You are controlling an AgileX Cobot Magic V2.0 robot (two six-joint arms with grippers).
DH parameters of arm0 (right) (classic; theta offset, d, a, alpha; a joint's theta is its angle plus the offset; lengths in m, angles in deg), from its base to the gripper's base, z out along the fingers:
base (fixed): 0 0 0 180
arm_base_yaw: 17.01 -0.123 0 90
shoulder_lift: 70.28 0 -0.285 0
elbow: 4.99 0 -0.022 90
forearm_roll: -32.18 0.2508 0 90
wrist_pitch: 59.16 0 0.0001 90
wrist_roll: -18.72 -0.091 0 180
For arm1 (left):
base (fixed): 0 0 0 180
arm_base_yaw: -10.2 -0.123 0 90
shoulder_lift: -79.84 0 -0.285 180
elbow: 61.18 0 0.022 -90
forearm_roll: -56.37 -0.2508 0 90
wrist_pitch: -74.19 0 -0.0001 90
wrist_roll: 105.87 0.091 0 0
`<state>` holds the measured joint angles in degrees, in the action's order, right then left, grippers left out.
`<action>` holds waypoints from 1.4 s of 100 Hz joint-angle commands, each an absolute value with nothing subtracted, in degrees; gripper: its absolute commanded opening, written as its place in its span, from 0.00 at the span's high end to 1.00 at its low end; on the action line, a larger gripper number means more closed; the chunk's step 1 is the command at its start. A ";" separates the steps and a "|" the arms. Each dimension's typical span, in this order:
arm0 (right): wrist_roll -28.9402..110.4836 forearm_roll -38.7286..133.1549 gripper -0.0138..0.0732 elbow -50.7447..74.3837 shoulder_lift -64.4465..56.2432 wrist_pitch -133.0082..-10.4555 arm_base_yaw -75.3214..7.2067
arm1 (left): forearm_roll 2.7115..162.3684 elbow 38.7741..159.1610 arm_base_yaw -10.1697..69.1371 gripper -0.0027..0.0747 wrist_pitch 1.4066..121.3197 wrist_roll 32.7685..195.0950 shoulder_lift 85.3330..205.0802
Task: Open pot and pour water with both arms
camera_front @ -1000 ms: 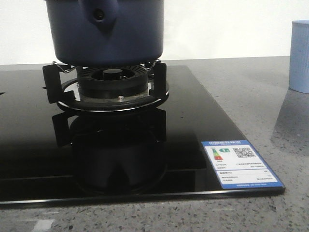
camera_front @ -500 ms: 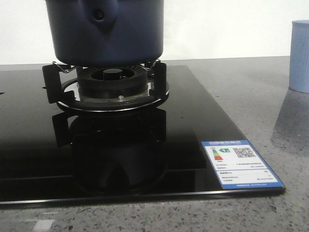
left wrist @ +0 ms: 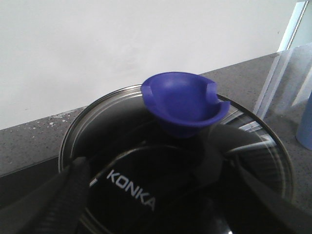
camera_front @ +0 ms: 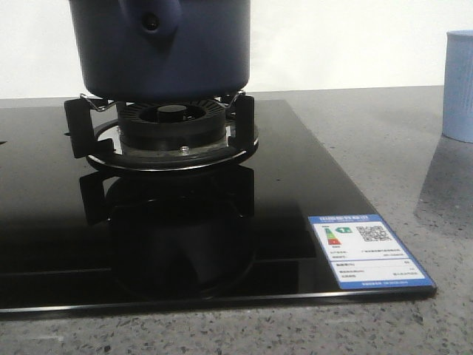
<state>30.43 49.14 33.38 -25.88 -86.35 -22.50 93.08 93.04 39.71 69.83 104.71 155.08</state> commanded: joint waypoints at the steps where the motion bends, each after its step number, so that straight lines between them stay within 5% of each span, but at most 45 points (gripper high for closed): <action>1: 31.13 49.18 0.26 31.32 -25.56 -82.91 -22.48 | 93.06 96.98 40.24 0.24 72.96 104.81 156.30; 121: 31.13 49.18 0.26 31.32 -25.56 -83.58 -22.48 | 91.70 107.50 42.08 0.25 76.50 104.81 169.92; 140: 31.13 49.18 0.26 31.32 -25.56 -83.58 -22.48 | 91.55 107.50 42.08 0.38 76.60 104.81 169.92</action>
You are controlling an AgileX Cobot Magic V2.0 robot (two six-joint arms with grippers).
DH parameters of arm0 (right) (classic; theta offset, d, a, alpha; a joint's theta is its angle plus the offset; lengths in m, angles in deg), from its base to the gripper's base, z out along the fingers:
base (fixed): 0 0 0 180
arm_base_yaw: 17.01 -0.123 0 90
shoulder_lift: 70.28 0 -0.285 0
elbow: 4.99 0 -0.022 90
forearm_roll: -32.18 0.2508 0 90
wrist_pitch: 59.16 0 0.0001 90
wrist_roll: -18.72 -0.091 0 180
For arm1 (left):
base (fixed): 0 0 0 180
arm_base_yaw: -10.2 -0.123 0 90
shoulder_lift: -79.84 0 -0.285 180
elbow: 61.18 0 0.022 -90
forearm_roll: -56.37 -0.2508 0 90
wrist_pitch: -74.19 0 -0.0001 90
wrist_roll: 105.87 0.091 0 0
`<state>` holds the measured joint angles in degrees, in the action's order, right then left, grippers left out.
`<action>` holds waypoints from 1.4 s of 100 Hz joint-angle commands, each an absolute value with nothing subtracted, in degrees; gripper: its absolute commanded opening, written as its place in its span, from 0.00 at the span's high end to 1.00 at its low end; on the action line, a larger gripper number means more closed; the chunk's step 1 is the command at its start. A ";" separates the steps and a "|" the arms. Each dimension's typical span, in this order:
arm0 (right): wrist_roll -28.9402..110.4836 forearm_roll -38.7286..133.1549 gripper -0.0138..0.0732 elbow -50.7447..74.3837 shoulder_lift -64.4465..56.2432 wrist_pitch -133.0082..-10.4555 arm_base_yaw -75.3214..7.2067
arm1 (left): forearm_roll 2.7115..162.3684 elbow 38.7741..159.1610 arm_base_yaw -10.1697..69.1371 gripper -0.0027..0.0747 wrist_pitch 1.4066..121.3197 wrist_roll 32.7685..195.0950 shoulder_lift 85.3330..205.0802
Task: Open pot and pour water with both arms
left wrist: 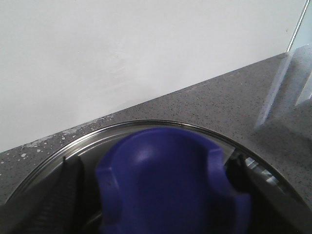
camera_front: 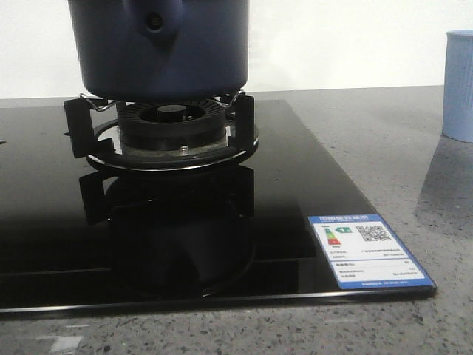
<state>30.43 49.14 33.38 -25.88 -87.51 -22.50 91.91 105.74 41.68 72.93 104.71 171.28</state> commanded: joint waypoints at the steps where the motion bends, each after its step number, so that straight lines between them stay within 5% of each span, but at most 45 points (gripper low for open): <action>1: 31.13 49.18 0.26 31.32 -25.56 -83.58 -22.48 | 91.55 107.50 42.08 0.39 76.72 104.81 169.92; 49: 31.13 48.21 0.26 33.31 -25.56 -79.80 -22.38 | 91.55 107.50 41.66 0.45 78.07 104.81 164.60; 109: 31.13 46.37 0.26 53.89 -23.92 -48.83 -22.38 | 91.51 107.50 32.48 0.45 77.81 104.81 150.15; 140: 31.64 46.37 0.26 55.46 -7.12 -32.23 -22.38 | 91.36 107.50 32.35 0.45 77.32 104.81 148.15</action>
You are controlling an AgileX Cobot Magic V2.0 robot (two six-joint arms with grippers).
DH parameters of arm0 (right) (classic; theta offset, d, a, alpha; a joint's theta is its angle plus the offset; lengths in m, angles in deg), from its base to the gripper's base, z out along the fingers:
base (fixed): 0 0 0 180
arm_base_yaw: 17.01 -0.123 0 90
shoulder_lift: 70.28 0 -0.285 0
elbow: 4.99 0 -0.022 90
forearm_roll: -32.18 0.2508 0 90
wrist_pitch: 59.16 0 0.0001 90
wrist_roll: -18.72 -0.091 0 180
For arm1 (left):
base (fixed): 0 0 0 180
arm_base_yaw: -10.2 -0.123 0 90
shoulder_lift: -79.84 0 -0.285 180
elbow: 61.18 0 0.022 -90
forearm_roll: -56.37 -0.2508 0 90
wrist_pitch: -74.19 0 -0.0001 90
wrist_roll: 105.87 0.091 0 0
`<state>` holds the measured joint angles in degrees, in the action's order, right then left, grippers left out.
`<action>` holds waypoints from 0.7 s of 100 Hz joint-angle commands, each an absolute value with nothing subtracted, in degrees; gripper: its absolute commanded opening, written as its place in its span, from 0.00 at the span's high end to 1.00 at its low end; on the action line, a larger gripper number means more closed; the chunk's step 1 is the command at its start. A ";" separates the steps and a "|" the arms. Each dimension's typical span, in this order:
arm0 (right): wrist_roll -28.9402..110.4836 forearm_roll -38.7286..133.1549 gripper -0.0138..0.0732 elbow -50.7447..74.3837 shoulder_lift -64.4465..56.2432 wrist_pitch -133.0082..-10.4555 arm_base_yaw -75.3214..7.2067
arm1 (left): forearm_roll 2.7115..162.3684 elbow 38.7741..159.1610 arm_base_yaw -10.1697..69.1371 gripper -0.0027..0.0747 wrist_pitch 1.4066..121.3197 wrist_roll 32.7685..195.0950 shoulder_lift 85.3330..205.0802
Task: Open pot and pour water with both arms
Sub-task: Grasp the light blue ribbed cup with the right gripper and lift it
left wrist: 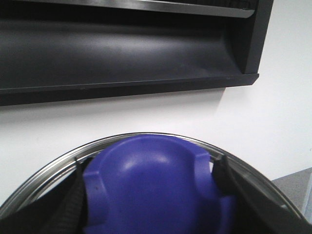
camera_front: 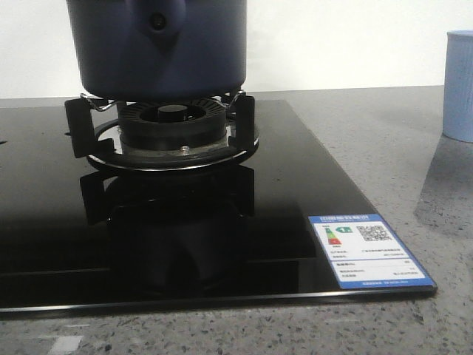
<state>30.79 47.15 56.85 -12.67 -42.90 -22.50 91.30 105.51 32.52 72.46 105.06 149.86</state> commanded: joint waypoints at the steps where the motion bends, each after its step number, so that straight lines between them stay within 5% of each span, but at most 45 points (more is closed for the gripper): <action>1: 31.64 46.37 0.26 55.46 -6.62 -31.07 -22.38 | 91.36 107.50 32.35 0.45 77.37 104.81 148.15; 24: 31.64 46.37 0.26 54.52 6.25 -15.99 -22.38 | 91.36 107.50 32.35 0.45 76.43 104.81 148.15; 70: 31.64 46.71 0.26 42.82 22.02 -13.87 -22.38 | 91.36 107.50 32.35 0.45 76.43 104.81 148.15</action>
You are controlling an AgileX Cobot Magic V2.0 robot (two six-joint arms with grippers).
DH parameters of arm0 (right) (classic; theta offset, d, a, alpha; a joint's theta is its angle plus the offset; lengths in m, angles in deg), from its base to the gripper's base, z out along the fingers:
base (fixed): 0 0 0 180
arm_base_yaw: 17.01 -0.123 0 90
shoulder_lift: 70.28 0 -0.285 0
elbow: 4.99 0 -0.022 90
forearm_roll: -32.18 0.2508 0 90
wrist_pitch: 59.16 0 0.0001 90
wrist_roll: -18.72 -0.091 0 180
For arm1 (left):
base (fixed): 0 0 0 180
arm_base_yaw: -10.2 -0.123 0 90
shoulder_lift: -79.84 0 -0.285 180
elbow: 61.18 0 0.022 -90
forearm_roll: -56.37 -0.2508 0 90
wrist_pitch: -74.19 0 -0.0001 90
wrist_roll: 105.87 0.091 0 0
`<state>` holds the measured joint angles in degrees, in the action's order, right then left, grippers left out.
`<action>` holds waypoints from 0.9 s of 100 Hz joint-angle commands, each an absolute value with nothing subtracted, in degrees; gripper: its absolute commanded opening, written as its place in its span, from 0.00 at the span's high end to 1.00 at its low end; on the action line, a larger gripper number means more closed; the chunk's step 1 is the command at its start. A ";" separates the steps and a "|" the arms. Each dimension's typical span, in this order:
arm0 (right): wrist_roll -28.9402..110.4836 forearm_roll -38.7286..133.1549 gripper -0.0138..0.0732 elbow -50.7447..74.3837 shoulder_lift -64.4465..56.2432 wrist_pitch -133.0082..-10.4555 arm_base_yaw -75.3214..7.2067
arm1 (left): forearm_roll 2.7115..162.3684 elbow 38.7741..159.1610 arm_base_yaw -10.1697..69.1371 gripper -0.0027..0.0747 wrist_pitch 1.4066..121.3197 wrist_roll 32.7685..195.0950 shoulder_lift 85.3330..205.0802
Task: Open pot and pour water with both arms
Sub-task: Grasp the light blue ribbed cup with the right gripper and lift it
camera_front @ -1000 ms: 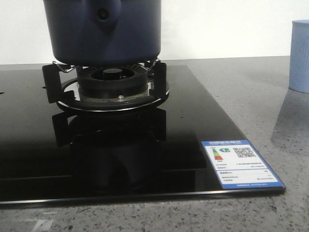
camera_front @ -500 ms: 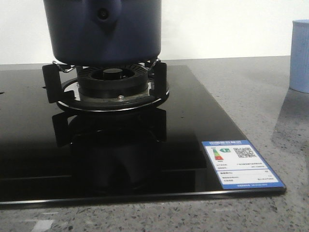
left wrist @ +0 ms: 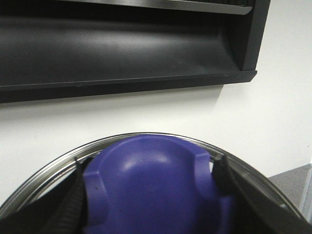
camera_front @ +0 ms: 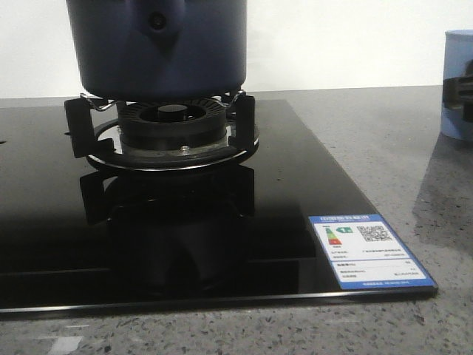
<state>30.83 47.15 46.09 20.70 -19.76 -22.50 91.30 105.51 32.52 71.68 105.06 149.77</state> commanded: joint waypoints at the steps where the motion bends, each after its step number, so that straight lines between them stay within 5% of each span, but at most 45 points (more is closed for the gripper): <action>1: 31.64 46.71 0.26 42.66 22.25 -13.61 -22.38 | 91.36 107.50 32.35 0.45 76.43 104.81 148.15; 90: 31.64 50.26 0.26 36.28 29.89 -8.14 -18.38 | 91.36 107.50 32.35 0.45 76.43 104.81 148.15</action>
<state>30.92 50.82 37.98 31.61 -14.08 -18.63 91.30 105.51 32.52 71.59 105.06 149.77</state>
